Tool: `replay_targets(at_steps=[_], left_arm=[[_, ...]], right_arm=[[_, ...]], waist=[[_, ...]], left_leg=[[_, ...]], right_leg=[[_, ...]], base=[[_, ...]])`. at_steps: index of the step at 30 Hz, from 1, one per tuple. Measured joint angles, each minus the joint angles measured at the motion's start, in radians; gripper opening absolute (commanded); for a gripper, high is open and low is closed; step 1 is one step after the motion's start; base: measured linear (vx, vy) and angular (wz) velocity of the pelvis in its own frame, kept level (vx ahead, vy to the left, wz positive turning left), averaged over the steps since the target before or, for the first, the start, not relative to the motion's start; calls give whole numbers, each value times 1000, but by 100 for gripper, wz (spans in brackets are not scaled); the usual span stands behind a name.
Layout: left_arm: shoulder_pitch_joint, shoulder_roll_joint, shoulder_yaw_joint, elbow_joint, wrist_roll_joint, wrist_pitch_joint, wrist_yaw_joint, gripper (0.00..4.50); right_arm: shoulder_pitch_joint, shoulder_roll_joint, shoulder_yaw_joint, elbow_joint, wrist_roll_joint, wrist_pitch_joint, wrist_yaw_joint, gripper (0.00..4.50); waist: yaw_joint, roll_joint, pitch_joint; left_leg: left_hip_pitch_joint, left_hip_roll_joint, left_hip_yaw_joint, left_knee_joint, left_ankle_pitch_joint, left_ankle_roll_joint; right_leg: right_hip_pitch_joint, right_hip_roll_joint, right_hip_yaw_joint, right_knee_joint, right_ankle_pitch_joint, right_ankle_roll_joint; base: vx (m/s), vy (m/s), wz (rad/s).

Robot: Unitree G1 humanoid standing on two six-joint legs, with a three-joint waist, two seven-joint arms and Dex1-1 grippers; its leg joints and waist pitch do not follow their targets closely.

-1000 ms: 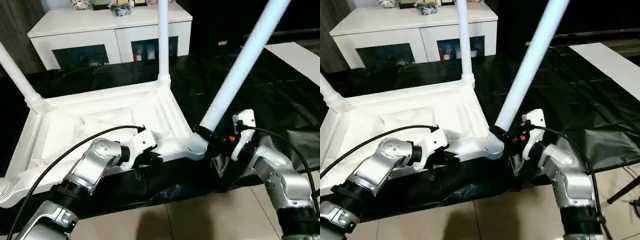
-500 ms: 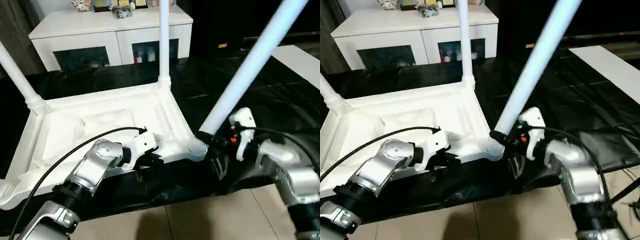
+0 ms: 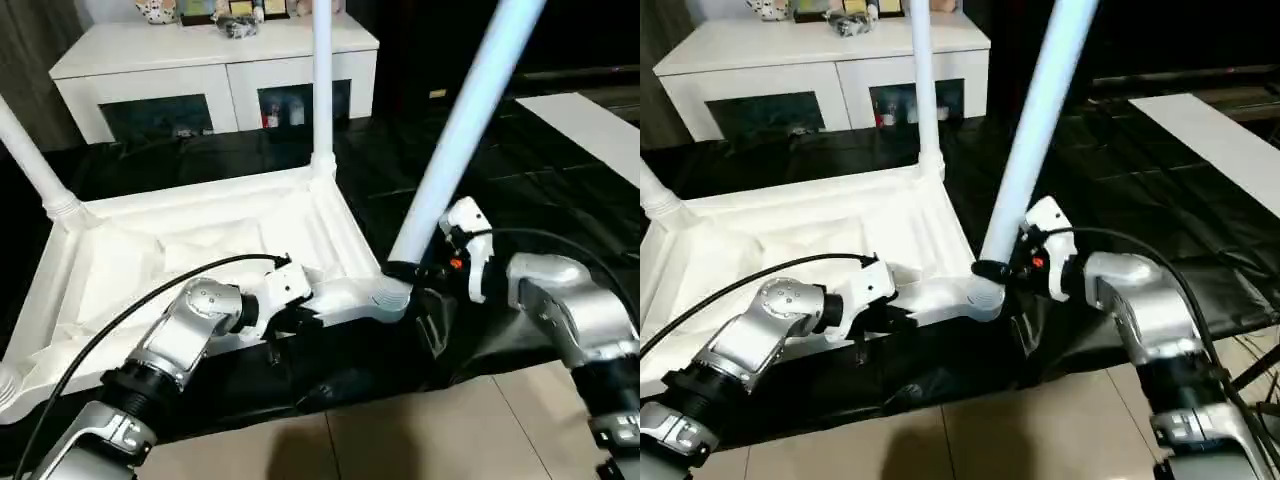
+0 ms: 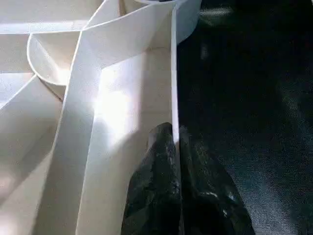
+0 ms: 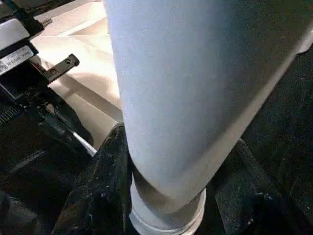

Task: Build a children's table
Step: Rotate leg to tighten

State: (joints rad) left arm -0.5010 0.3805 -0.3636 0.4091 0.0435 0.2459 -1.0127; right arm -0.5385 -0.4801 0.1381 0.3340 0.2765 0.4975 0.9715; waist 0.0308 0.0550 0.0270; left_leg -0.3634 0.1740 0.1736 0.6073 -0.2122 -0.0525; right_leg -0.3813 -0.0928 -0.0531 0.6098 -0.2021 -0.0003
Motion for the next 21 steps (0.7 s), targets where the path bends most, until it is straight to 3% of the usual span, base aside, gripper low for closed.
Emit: replay_targets(at_steps=[7,10,21], left_arm=[[0,4,0,3,6,0,7,0],[0,5,1,4,8,0,13,0],[0,7,1,6,12,9,11,0]], right_arm=[[-23,34,12,70,-27,-85,4,183],[-39,53,41,81,-60,-117,-4,183],[-72,54,66,137,-95,-156,39,183]], waist=[[-6,-7,-1],[-12,-9,0],[-26,-14,-2]], left_leg=[[5,0,0,-1,0,0],[7,0,0,-2,0,0],[12,-1,0,-5,0,-1]], right_leg=[[0,0,0,0,-1,1],[0,0,0,-1,-5,8],[1,0,2,-4,-5,8]], base=[[0,0,0],[0,0,0],[0,0,0]])
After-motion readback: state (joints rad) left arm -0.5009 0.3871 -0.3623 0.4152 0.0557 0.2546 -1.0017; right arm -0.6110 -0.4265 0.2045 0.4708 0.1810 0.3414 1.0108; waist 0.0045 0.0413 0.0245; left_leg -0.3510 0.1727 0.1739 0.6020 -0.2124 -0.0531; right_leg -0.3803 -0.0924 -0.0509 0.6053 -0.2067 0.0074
